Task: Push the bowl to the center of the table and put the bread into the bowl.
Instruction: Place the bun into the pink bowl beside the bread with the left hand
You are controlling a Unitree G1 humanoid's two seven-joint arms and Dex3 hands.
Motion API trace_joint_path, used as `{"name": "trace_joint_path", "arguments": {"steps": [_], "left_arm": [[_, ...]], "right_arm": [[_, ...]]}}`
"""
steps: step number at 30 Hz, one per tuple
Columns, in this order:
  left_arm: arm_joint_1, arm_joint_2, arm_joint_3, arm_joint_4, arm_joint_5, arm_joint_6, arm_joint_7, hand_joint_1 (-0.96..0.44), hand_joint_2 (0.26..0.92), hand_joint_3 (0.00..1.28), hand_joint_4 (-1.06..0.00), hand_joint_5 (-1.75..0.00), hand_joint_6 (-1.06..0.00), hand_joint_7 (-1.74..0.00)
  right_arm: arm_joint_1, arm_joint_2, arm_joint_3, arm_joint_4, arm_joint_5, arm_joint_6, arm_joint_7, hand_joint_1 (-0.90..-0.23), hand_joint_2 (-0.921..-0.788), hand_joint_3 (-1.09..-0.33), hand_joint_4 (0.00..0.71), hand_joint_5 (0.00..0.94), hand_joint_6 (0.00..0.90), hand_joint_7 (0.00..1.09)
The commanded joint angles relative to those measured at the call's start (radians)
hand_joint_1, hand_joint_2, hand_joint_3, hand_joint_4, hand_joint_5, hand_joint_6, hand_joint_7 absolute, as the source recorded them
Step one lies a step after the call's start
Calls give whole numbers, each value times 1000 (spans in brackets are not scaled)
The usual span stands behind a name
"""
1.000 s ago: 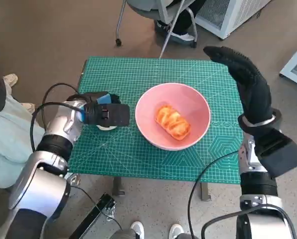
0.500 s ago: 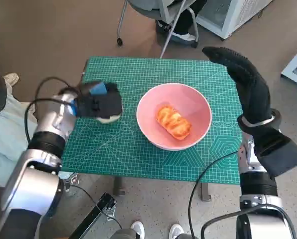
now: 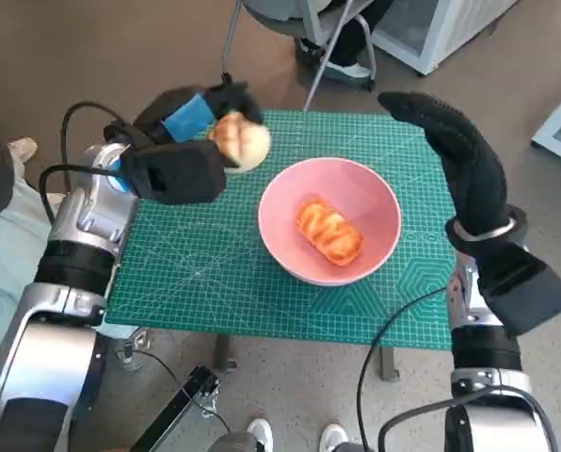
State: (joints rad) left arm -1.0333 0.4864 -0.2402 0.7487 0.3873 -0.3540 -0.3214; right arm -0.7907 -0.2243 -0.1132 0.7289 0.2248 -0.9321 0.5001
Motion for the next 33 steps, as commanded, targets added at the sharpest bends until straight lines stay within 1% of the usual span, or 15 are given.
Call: {"name": "trace_joint_path", "arguments": {"steps": [1,7,11,14,17,18,19,20,21,22,23,25,27,30,33], "left_arm": [[62,-17,-7,-117,-16,-20,-24,2,920,110,-620,-1191,-598,-1246],[91,-42,-25,-171,-21,-60,-64,2,920,95,-632,-1251,-623,-1149],[108,-62,-41,-177,-24,-79,-90,1,920,112,-592,-1309,-628,-1127],[119,-74,-53,-171,-25,-78,-117,1,921,179,-509,-1360,-552,-1236],[127,-75,-74,-176,-14,-53,-162,0,921,286,-393,-1443,-424,-1399],[128,-74,-80,-181,-12,-39,-180,-19,875,275,-329,-1117,-342,-1145],[129,-72,-88,-189,-10,-19,-205,-25,866,257,-331,-953,-333,-1014],[129,-71,-92,-196,-8,-4,-223,-39,861,206,-335,-659,-324,-783],[130,-67,-97,-206,-7,12,-243,-51,865,155,-334,-433,-319,-602],[131,-65,-101,-214,-6,24,-258,-66,864,115,-303,-277,-303,-471],[129,-62,-105,-218,-4,38,-276,-80,860,88,-269,-177,-289,-384],[127,-58,-110,-230,-2,67,-305,-97,853,61,-226,-90,-273,-304],[127,-56,-110,-243,-2,94,-328,-119,850,46,-190,-46,-261,-257],[132,-56,-102,-260,-12,123,-350,-175,851,34,-153,-15,-252,-215],[141,-58,-88,-276,-27,142,-357,-229,856,29,-141,-5,-252,-194]], "right_arm": [[17,6,1,11,7,13,13,-643,-921,-778,288,0,-1,705],[23,6,2,7,2,6,6,-644,-921,-778,288,0,-1,705],[26,4,1,2,-1,6,4,-645,-921,-778,288,0,-1,705],[27,2,0,0,-1,7,4,-648,-921,-777,289,0,-1,705],[29,0,-1,0,-4,4,1,-649,-921,-776,289,0,-1,705],[29,0,-1,0,-6,3,-1,-649,-921,-775,289,1,-1,705],[30,-1,-1,-1,-8,3,-3,-649,-921,-775,289,1,-1,705],[30,-1,-1,-2,-9,3,-4,-649,-921,-775,289,1,-1,705],[31,-1,-2,-4,-10,4,-5,-649,-921,-775,289,1,-1,705],[31,-1,-2,-5,-11,4,-6,-650,-921,-775,289,1,-1,705],[32,-2,-2,-5,-11,5,-7,-652,-921,-775,289,1,-1,705],[33,-2,-2,-6,-12,5,-9,-654,-921,-775,289,1,-1,705],[35,-2,-2,-8,-12,5,-10,-655,-921,-775,289,1,-1,705],[36,-2,-2,-9,-15,4,-14,-657,-921,-774,289,1,-1,705],[35,-2,-2,-5,-17,4,-16,-659,-921,-774,289,1,-1,705]]}}
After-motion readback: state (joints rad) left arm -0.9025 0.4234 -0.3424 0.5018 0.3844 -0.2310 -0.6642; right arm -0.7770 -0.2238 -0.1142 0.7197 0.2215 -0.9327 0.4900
